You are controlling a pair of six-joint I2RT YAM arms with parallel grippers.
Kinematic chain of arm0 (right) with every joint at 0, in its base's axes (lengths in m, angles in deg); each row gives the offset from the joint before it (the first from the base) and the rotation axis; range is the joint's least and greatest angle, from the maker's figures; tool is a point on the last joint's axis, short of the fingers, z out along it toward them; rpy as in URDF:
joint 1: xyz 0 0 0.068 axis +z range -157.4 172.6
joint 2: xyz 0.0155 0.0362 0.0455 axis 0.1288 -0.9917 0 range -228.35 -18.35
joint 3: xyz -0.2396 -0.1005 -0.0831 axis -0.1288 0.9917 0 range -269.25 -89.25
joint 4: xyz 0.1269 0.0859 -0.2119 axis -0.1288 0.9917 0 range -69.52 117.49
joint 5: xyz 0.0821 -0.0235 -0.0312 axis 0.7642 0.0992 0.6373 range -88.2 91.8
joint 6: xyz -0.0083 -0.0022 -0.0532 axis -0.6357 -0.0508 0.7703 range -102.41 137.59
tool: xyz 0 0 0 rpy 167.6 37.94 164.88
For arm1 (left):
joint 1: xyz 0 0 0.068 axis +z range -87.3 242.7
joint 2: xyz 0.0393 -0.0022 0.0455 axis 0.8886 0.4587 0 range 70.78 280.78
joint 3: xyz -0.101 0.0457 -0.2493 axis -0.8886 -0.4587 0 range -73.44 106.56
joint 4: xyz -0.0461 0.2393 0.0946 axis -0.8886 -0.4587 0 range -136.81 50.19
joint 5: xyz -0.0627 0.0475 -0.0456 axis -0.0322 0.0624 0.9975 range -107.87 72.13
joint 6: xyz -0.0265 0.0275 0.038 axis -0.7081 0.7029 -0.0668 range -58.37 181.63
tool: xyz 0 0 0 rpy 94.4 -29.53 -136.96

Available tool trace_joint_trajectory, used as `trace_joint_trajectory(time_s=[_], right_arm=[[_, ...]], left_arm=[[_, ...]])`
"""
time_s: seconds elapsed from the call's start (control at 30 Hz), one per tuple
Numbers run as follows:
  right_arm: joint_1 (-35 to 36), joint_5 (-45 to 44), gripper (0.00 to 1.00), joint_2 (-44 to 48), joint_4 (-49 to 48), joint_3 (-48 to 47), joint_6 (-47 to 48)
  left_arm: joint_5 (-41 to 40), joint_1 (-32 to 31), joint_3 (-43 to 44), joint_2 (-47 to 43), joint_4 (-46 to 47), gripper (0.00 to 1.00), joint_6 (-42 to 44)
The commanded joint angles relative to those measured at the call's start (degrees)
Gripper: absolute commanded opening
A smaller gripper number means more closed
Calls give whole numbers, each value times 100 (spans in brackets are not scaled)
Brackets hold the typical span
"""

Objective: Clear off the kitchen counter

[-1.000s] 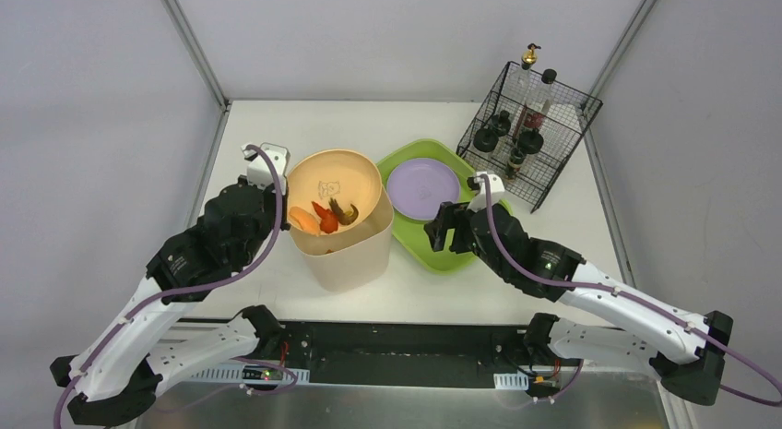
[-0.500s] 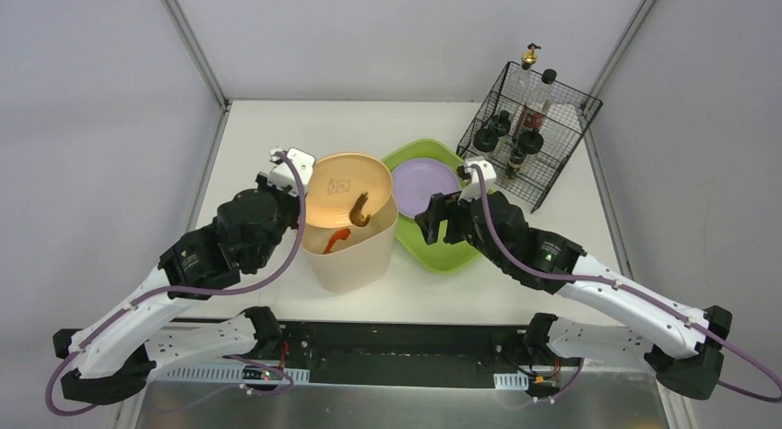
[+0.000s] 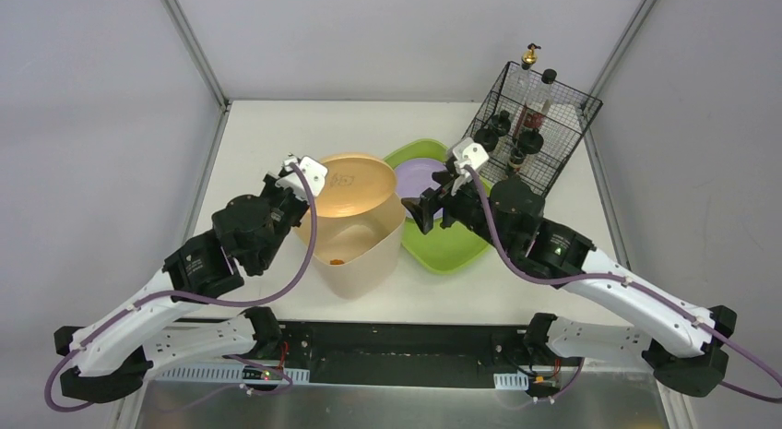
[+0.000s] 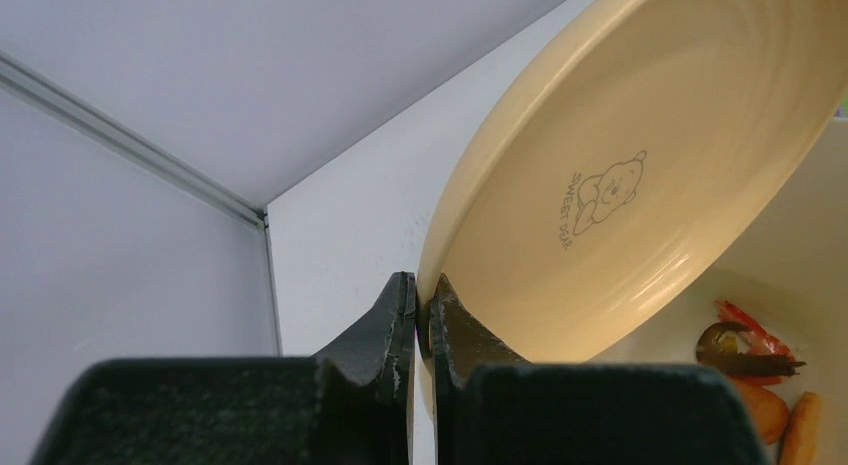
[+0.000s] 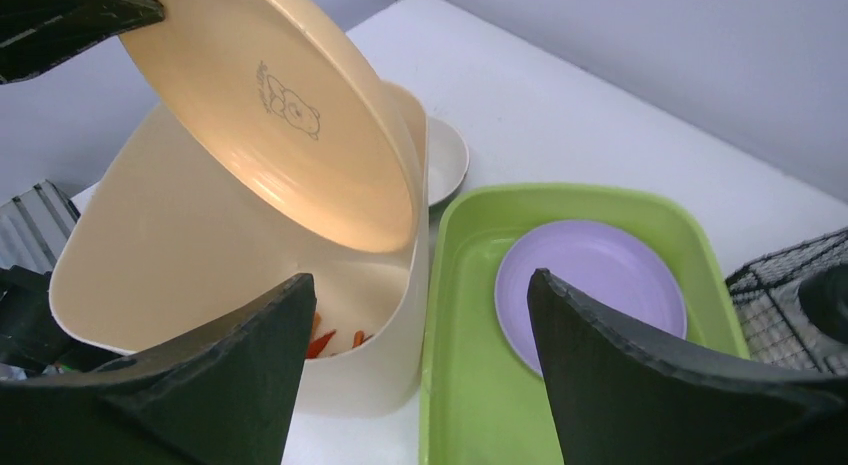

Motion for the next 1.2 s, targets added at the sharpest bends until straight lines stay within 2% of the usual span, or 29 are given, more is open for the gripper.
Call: trace_joint_trajectory(time_s=[0.0, 0.17, 0.37, 0.6, 0.7, 0.87, 1.07, 1.17], right_arm=[[-8, 339, 81, -143, -741, -278, 807], [-11, 769, 81, -383, -888, -407, 1054], [-12, 1201, 81, -607, -1111, -675, 1469], [-11, 1775, 81, -886, -1407, -979, 1278], [-8, 1915, 78, -949, -1543, -1017, 1109], [-15, 1978, 62, -938, -1599, -898, 880], [-9, 1813, 27, -737, -1763, -594, 719], [-12, 1715, 14, -665, -1776, -535, 627]], left_arm=[[161, -65, 103, -255, 568, 0, 196], [178, -65, 317, -484, 245, 0, 84], [696, -69, 896, -491, -629, 0, -595], [1298, -65, 1159, -436, -1033, 0, -1087], [1447, -65, 1179, -483, -1085, 0, -1224], [1574, -62, 1302, -532, -1201, 0, -1441], [1621, -65, 1448, -444, -1432, 0, -1671], [1596, -67, 1526, -418, -1460, 0, -1716]])
